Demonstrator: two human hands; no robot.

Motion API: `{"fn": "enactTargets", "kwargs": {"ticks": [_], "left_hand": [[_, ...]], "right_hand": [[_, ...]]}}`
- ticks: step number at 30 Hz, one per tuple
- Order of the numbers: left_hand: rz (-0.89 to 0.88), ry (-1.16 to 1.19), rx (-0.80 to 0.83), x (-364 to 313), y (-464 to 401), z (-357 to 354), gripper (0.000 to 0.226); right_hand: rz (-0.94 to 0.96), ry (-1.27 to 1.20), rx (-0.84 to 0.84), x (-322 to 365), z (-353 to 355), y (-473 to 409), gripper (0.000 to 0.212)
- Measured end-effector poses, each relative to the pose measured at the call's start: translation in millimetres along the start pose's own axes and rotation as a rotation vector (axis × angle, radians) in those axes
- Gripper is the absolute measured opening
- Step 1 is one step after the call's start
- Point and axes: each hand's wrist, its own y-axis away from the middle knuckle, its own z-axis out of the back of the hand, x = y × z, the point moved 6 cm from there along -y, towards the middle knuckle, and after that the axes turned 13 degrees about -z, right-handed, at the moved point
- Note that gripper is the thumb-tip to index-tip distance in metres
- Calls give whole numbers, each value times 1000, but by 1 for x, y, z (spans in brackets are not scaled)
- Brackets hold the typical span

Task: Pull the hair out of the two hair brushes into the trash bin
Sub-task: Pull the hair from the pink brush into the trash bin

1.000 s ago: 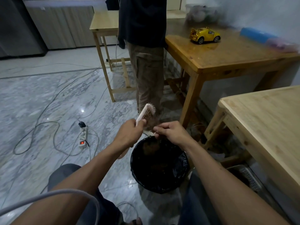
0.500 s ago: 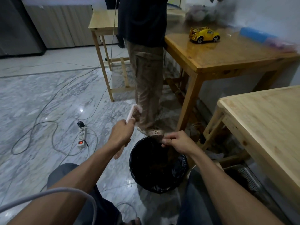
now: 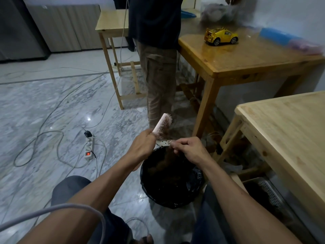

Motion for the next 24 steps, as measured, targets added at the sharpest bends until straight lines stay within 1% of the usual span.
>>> {"fn": "enactTargets", "kwargs": {"ticks": [2,4,7,9,10,11,13,14,15,18,19,20,22,24], "left_hand": [[58,-7,-84,12,-1,11,24],[87,-65,-138,21,-1,21,26],[69,-90,-139,23,0,20,27],[25,-75,-130,19,1,13,31],[0,-69,-117,17,2,9,31],[-23,-66,-101,14,3,6,30],[-73,-65,-76,7,4,0,25],[-99,-67,-70,4,4,-2,23],[-125,-70,-61,0,4,-5,21],[-189,-93,-27,-11,7,-14,22],[-191,-101,-29,-12,7,-15,24],[-183,-98,-47,-13,7,-13,25],[-122,-76,-116,-9,5,-5,25],[-20,-54,-189,-3,0,9,25]], "right_hand": [[-4,-8,-18,-5,10,4,18],[-20,3,-30,-11,17,5,17],[-53,100,-22,-20,19,4,12],[-77,159,21,-25,14,0,12],[-93,162,52,-25,10,-1,19],[-115,153,77,-24,8,-1,31],[-165,52,119,-18,2,-1,59],[-170,-11,134,-14,-2,-2,68],[-158,-68,142,-8,-5,-1,71],[-97,-141,106,3,-13,-4,64],[-77,-144,71,4,-13,-6,56],[-61,-146,30,6,-11,-6,44],[-32,-83,-55,7,-5,-4,22],[20,-4,-100,5,0,0,15]]}}
